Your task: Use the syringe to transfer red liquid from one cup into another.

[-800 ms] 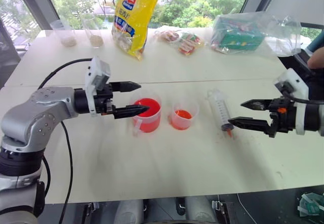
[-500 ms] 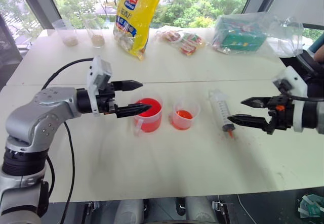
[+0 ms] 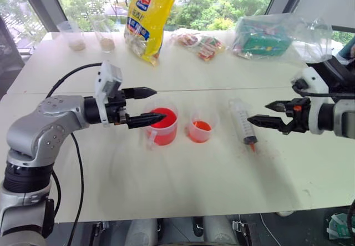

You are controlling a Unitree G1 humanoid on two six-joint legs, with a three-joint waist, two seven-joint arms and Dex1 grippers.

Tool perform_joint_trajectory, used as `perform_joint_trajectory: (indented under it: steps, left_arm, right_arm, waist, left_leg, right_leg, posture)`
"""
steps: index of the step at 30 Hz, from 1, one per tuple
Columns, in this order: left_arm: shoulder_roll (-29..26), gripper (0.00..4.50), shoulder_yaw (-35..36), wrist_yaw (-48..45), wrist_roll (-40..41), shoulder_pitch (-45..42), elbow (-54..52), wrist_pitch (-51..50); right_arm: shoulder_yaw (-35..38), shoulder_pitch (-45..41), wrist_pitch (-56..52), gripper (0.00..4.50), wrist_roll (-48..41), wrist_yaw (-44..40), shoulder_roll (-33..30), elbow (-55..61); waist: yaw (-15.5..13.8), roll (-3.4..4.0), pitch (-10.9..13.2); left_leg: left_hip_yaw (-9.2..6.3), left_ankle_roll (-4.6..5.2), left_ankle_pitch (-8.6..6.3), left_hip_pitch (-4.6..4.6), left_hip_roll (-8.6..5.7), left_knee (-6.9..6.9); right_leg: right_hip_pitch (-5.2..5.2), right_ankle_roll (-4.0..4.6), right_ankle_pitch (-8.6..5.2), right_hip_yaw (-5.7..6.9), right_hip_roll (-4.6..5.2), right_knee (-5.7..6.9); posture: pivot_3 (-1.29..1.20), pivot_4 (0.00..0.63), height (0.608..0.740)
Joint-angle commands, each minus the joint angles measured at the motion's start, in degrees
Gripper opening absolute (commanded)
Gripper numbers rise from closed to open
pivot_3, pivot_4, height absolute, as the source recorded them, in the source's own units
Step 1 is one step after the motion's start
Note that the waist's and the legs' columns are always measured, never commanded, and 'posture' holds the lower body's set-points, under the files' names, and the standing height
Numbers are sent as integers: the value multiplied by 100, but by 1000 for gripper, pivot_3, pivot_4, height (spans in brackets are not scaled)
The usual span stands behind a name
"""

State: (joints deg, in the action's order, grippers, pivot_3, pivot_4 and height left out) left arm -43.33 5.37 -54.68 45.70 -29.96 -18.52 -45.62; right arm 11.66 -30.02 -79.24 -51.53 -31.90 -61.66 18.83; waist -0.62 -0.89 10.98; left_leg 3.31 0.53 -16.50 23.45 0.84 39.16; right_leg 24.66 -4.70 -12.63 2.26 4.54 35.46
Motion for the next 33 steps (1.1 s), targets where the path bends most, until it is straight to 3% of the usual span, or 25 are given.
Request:
perform_joint_trajectory:
  steps: [1,13,27,33]
  left_arm:
    - [49,4500,69,-4,-2,-115,-95,155]
    - [267,4500,41,169,-84,-58,-166,236]
    - [355,4500,152,526,36,213,-496,187]
    - [264,4500,211,507,27,288,-500,240]
  right_arm:
    - [-330,-559,-228,4441,256,147,156,-355]
    - [-2209,-1339,429,4441,1628,-427,618,-1776]
    - [-3067,-2011,1203,4441,3073,-761,1710,-3341]
    - [-3136,-1881,1134,1766,3308,-941,1876,-3147]
  waist:
    - [9,0,0]
    - [3,0,0]
    - [41,0,0]
    - [85,-2,-2]
  left_leg:
    - [1,0,0,0,0,0]
    - [3,5,-3,2,-4,0]
    - [3,4,-2,1,-2,1]
    - [3,3,-1,-2,-2,1]
  right_leg:
    - [0,0,0,0,0,0]
    - [1,-15,9,0,2,-2]
    - [1,-20,12,1,1,4]
    - [0,-20,12,1,0,7]
  posture:
    - [0,150,740]
    - [0,150,740]
    - [0,150,740]
    - [0,150,740]
